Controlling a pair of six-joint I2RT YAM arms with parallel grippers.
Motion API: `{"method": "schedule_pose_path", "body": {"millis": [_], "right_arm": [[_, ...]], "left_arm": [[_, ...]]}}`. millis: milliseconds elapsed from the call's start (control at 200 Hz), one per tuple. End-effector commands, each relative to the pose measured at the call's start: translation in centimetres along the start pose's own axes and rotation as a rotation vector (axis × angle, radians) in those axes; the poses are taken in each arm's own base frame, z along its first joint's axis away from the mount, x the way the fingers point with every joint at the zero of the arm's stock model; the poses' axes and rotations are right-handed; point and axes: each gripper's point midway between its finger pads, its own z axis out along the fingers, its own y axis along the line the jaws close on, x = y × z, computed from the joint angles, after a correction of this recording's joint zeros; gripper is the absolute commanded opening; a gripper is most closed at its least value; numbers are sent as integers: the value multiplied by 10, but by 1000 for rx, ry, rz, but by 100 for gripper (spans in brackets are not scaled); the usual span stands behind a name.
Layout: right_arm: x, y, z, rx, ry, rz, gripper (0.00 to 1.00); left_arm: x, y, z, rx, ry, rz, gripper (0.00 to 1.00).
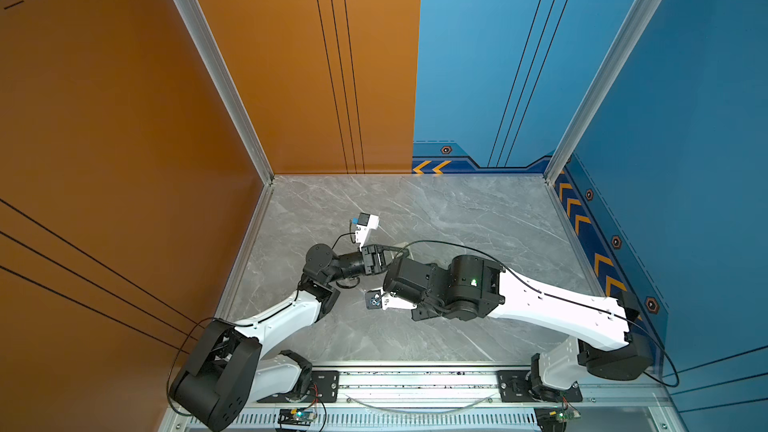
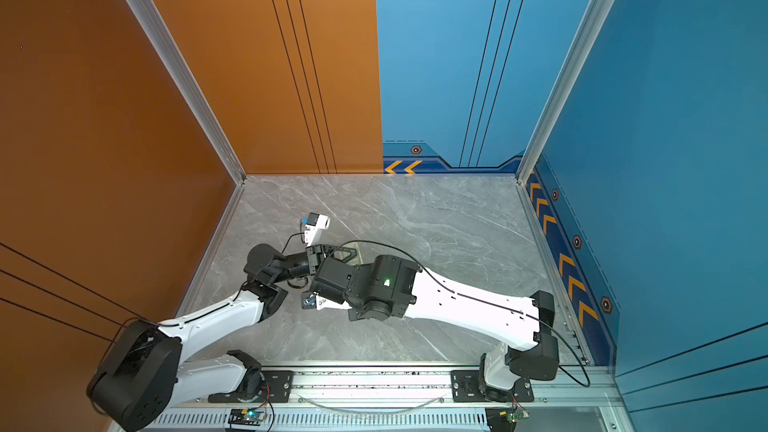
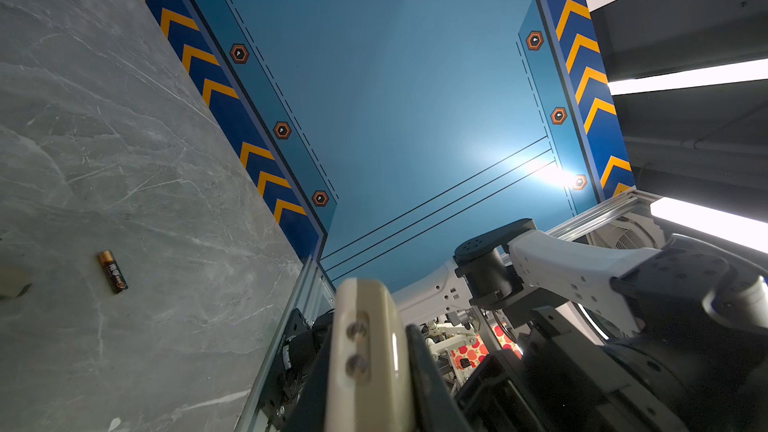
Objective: Load the batteries into the remote control
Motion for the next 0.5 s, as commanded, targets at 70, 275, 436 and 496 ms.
{"method": "schedule_pose_path", "body": {"millis": [70, 275, 436, 496], "right_arm": [[-2, -21, 1, 85, 6, 52, 15], [-3, -19, -3, 79, -12, 55, 14], [-6, -15, -9, 59, -45, 59, 13], [-7, -14, -10, 53, -50, 57, 13]], "left_arm": [[16, -19, 0, 52, 85, 48, 0], [14, -16, -1, 41, 78, 43, 0], [14, -13, -1, 31, 76, 39, 0], [14, -12, -1, 28, 77, 37, 0]]}}
